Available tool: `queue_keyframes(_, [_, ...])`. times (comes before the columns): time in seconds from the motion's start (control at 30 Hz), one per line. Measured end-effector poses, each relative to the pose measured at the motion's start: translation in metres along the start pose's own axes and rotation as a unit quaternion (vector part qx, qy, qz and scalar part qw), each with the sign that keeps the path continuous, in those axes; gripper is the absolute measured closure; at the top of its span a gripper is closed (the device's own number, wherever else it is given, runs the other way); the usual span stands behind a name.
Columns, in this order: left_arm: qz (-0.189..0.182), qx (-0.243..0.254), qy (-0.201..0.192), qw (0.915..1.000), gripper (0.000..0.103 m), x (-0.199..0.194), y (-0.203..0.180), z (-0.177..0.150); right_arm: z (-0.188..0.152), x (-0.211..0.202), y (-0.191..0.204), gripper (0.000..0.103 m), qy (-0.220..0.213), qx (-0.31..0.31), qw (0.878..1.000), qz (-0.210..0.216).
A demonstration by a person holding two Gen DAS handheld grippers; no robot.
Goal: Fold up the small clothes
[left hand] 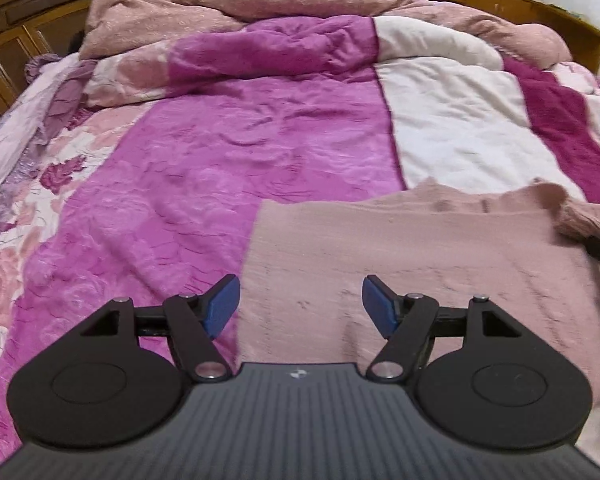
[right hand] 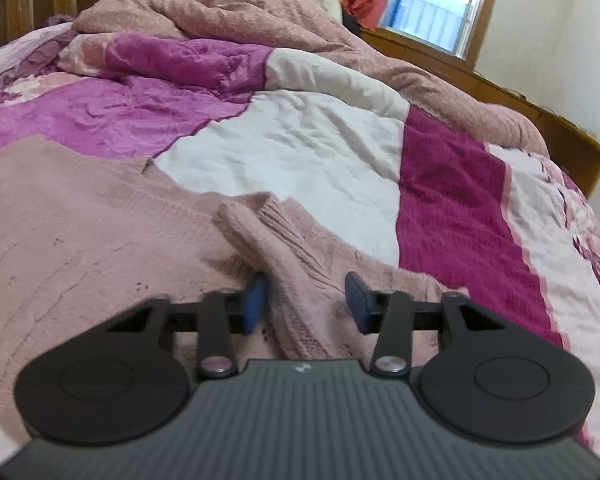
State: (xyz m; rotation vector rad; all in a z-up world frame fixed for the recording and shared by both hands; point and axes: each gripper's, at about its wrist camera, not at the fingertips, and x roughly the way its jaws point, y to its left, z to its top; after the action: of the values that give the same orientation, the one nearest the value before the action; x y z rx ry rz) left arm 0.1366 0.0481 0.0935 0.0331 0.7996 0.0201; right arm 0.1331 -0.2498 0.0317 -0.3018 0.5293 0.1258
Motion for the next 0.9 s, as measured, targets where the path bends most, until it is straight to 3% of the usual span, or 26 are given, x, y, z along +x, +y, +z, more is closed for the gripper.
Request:
queue_keyframes(0.23, [0.005,0.011,0.007,0.9999,0.029,0.005,-0.008,-0.004,0.012,-0.016,-0.029,0.091,-0.042,0.051,0.997,-0.041])
queue_keyframes(0.37, [0.007,0.004,0.021,0.9997,0.029,0.018,-0.006,-0.008,0.01,0.006,-0.071,0.088,-0.005,0.14,0.986,-0.096])
queue_keyframes(0.47, [0.013,0.001,0.038,0.9992,0.029,0.029,-0.006,-0.012,0.002,0.025,-0.095,0.088,0.056,0.177,0.976,-0.111])
queue_keyframes(0.5, [0.013,0.001,0.038,0.9992,0.028,0.031,-0.006,-0.013,0.0,0.023,-0.098,0.088,0.056,0.186,0.974,-0.114])
queue_keyframes(0.57, [0.013,0.007,0.034,0.9993,0.028,0.031,-0.006,-0.015,-0.004,0.008,-0.098,0.088,0.027,0.191,0.976,-0.098])
queue_keyframes(0.7, [0.015,0.007,0.033,0.9993,0.027,0.034,-0.007,-0.015,-0.001,-0.014,-0.08,0.088,-0.016,0.14,0.99,-0.02])
queue_keyframes(0.83, [0.018,-0.001,0.034,0.9993,0.025,0.036,-0.006,-0.016,-0.001,-0.002,-0.066,0.089,0.009,0.101,0.995,0.003])
queue_keyframes(0.9, [0.019,-0.001,0.034,0.9992,0.023,0.036,-0.006,-0.016,-0.007,0.015,-0.07,0.092,0.046,0.112,0.992,-0.018])
